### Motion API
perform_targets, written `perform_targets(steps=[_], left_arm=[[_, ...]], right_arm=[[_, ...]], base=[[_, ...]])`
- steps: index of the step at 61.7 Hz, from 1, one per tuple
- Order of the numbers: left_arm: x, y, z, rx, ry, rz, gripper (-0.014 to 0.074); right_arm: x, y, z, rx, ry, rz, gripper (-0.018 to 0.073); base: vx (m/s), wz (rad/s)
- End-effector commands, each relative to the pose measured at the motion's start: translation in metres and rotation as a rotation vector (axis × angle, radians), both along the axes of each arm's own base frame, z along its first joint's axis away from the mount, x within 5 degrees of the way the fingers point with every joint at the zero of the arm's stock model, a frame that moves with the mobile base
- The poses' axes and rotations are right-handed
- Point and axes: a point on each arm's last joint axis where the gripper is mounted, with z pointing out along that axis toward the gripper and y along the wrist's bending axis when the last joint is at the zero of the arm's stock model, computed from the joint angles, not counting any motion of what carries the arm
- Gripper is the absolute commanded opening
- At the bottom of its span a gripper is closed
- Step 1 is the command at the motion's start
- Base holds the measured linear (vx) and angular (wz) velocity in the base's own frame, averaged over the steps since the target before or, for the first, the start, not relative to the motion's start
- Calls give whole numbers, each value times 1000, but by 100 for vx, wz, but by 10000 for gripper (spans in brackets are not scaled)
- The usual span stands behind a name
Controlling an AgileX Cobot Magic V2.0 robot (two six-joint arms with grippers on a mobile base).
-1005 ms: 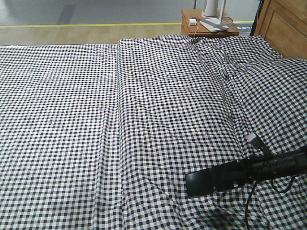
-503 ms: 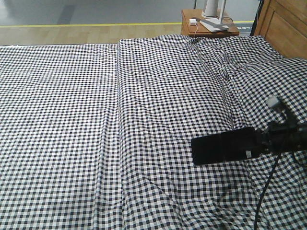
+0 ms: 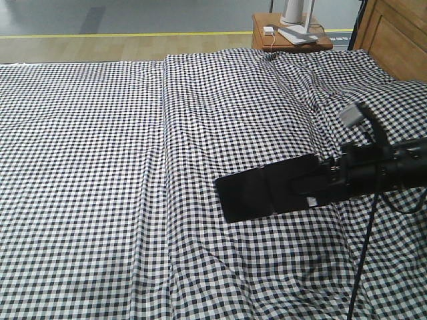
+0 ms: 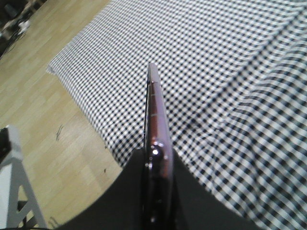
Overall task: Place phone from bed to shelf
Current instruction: 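Lift the phone off the sheet with the right gripper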
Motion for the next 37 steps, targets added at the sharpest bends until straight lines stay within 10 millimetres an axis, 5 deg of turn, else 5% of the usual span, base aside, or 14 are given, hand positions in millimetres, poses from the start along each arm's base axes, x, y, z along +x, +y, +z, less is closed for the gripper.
perform_targets(steps=[1,37], left_arm=[[-1,0,15,-11,-108,-2,1],[-1,0,15,-11,-108,-2,1]], right_arm=[[-13,24,27,117,-34,118,-2],[-51,107,28,132,26,409,-2]], base=[[0,0],[0,0]])
